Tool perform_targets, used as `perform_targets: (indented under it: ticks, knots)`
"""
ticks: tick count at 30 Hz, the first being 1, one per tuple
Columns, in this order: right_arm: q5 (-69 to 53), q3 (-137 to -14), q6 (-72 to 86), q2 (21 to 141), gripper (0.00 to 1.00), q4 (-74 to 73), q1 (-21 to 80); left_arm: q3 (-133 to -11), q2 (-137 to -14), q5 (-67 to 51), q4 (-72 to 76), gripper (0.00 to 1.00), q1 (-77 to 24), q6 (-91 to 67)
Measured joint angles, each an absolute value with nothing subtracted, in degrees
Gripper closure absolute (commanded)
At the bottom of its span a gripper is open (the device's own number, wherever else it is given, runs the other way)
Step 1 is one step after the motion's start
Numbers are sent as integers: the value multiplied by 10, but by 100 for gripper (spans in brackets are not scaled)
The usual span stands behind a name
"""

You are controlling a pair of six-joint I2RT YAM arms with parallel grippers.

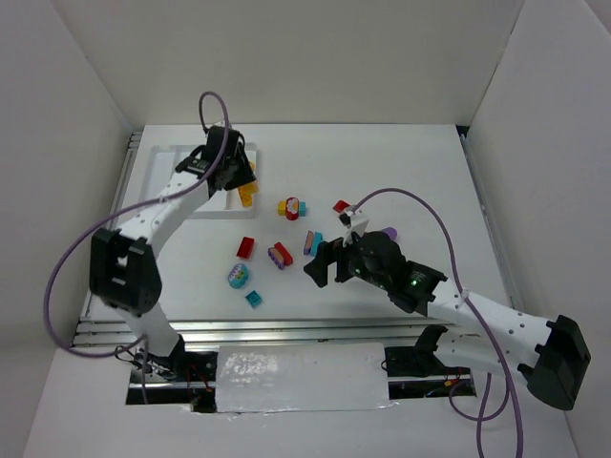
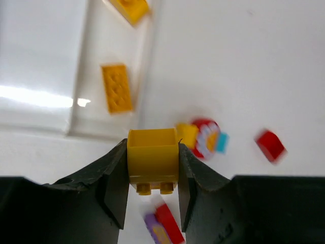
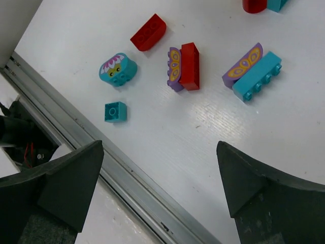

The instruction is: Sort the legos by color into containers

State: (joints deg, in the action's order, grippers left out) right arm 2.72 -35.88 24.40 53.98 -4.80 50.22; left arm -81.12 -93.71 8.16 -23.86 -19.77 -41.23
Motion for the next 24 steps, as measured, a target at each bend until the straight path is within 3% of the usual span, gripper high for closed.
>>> perform_targets:
  ticks: [8, 14, 15, 17, 19, 21, 24]
  knots:
    - [26, -336, 262, 499, 0, -57, 497, -1049, -1214, 126, -284, 96, -112, -339]
    - [6, -300, 273, 485, 0, -62, 495, -1132, -1291, 118, -295, 60, -89, -299]
    - [3, -300, 274, 485, 1, -65, 495, -1140, -1294, 117, -296, 47, -90, -296]
    - [-2, -300, 273, 485, 0, -66, 495, -1150, -1299, 113, -294, 34, -92, -285]
    - [-4, -300, 272, 484, 0, -67, 495, -1149, -1299, 108, -289, 14, -93, -283]
    - [-6, -300, 272, 484, 0, -69, 495, -1142, -1299, 103, -282, 6, -94, -282]
    - [-7, -301, 272, 485, 0, -71, 495, -1131, -1299, 101, -282, 3, -95, -286]
